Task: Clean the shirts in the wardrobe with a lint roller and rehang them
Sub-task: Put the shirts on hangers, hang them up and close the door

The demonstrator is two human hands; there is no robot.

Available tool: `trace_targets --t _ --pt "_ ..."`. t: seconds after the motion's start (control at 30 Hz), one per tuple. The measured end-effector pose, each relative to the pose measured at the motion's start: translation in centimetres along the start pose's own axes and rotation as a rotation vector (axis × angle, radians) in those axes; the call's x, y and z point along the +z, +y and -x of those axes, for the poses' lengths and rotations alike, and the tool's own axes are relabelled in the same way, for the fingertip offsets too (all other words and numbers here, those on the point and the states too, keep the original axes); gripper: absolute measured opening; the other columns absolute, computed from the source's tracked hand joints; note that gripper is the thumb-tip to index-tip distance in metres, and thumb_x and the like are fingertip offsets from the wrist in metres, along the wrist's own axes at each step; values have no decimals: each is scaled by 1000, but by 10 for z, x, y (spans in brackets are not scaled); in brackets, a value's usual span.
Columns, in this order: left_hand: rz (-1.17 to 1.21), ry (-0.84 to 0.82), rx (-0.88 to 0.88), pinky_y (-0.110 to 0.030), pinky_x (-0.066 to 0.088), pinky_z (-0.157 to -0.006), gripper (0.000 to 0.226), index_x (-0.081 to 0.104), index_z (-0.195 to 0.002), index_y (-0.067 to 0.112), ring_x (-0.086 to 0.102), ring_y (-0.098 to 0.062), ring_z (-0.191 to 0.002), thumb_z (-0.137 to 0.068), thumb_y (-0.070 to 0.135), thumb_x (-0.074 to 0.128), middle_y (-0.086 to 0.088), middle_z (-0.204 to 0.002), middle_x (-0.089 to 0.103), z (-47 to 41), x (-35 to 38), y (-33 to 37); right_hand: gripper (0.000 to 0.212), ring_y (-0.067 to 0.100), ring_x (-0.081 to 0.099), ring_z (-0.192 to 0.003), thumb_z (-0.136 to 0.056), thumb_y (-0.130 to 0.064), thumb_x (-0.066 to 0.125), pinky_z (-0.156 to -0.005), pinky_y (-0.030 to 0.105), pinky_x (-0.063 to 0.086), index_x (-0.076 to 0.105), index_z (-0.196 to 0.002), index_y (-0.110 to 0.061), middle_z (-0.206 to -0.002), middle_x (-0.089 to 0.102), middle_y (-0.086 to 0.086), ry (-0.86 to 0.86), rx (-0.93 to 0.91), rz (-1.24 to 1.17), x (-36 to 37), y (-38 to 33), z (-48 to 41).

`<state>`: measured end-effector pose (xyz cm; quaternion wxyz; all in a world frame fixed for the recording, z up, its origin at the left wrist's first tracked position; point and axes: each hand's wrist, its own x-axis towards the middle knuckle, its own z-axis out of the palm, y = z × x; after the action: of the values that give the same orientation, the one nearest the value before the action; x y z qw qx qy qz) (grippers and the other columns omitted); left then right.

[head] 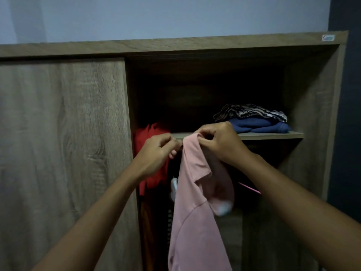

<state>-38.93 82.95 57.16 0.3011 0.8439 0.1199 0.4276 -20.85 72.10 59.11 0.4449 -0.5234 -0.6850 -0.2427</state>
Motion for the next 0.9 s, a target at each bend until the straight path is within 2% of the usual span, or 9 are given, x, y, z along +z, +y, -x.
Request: trace_targets --t 0.1,0.23,0.4,0.5,0.6,0.7,0.77,0.83,0.9 --pt "-252 -67 57 -27 44 -54 49 64 -72 11 56 -13 -54 -81 59 66 -8 -66 67 7 10 11 8 9 67 -66 -80 -10 71 -56 12 45 77 -76 -11 -66 71 -5 -13 21 8 2 -2 4" --pt "-458 17 106 -34 39 -52 43 57 -66 12 44 -11 -50 -82 49 70 -6 -60 60 5 23 10 8 9 67 -64 -77 -8 70 -56 19 50 78 -75 -11 -66 72 -5 -3 48 0 -2 -5 8" --pt "-460 28 37 -37 45 -55 43 61 -74 21 57 -16 -63 -75 63 63 3 -66 62 2 37 11 9 7 66 -62 -74 -10 70 -56 18 46 78 -75 -14 -65 70 -7 -8 111 -8 -2 -1 14" --pt "-491 21 43 -37 40 -56 32 52 -63 20 53 -21 -62 -79 47 60 1 -61 57 -4 42 12 7 6 66 -63 -74 -11 72 -58 16 47 78 -76 -14 -66 71 -8 -15 123 -7 -3 4 20" --pt "-362 -19 -17 -35 32 -55 39 55 -60 9 45 -18 -56 -79 42 45 -2 -57 53 -7 46 11 4 2 64 -60 -77 -15 77 -56 15 46 80 -80 -14 -67 72 -6 -67 163 -72 -5 7 25" --pt "-165 -3 -95 -40 38 -59 43 61 -65 2 45 -18 -59 -80 36 40 -9 -62 59 -6 51 5 17 12 67 -66 -80 -34 79 -62 27 50 80 -83 -18 -74 75 3 -212 323 -283 -11 16 32" --pt "-160 45 -107 -39 32 -56 38 48 -60 7 37 -14 -57 -82 36 38 -9 -58 45 -4 56 2 31 24 62 -59 -84 -49 71 -59 30 51 78 -80 -18 -71 72 6 -259 461 -378 -11 32 41" --pt "-179 88 -105 -36 27 -54 36 40 -60 15 31 -11 -53 -90 33 44 3 -55 36 -5 60 -4 40 11 48 -45 -89 -49 64 -49 21 39 76 -75 -14 -59 66 7 -196 587 -389 -2 58 53" --pt "-211 94 -109 -35 27 -53 40 40 -59 15 34 -12 -53 -97 24 49 4 -54 37 -5 63 -13 38 5 51 -46 -91 -42 66 -52 22 39 75 -73 -10 -58 67 5 -146 691 -255 15 89 66"
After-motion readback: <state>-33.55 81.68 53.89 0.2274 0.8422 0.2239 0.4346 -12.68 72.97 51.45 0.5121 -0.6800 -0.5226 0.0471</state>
